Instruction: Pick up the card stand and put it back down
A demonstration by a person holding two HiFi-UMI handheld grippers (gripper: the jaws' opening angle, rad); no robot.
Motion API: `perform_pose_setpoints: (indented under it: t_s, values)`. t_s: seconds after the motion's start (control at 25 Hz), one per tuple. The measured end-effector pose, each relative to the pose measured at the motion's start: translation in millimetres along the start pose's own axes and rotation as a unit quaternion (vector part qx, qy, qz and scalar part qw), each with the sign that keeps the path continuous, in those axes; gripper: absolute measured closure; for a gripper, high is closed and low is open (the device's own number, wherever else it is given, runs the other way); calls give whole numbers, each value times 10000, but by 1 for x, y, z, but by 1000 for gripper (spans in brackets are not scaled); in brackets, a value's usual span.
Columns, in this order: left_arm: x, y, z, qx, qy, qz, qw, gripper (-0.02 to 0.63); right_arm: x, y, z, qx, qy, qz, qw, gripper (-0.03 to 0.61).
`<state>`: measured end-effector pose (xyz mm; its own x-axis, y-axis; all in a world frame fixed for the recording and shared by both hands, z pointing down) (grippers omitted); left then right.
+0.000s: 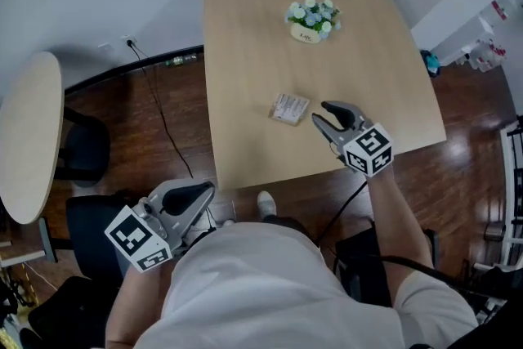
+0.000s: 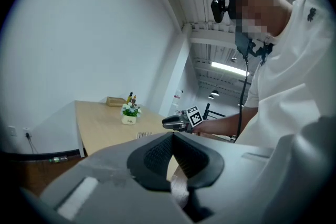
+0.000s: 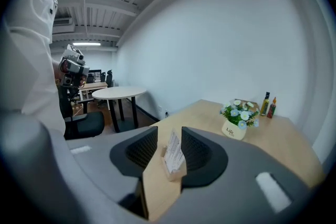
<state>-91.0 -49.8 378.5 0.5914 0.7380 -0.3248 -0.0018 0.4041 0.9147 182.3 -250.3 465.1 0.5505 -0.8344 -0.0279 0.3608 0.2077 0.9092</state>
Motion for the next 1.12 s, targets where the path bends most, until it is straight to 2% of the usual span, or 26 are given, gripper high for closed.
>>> perform_pose_setpoints:
  t_s: [0.28, 0.6, 0.8, 0.96, 1.12]
  values:
    - [11, 4, -11, -191, 680, 404, 9967, 612, -81, 25, -78, -116, 799, 552, 9952, 433]
    - [38, 21, -35, -348, 1078, 650, 9914, 612, -198, 47, -155, -1, 1505, 1189, 9814, 433]
    - [54, 40, -54, -391, 1320, 599, 9887, 612, -258, 44, -184, 3, 1722, 1305, 9764, 433]
    - [64, 54, -60, -336, 1363, 557, 9885, 612, -290, 37, -197, 84, 1765, 1262, 9761, 433]
    - [78, 62, -69, -368, 1414, 748, 9864, 612, -313, 25, -211, 237, 1850, 1164, 9755, 433]
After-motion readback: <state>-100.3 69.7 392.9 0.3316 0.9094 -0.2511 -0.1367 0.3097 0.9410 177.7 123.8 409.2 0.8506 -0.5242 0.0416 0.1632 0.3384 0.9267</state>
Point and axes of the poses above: the fingertips, and each gripper's own axes: z forward along the fingers, x to its right, y out of its underside, the point moved 5 cm from there along -z, backward along the fingers, and after that the axes turned 2 degrees about y, right-handed, at the moved point
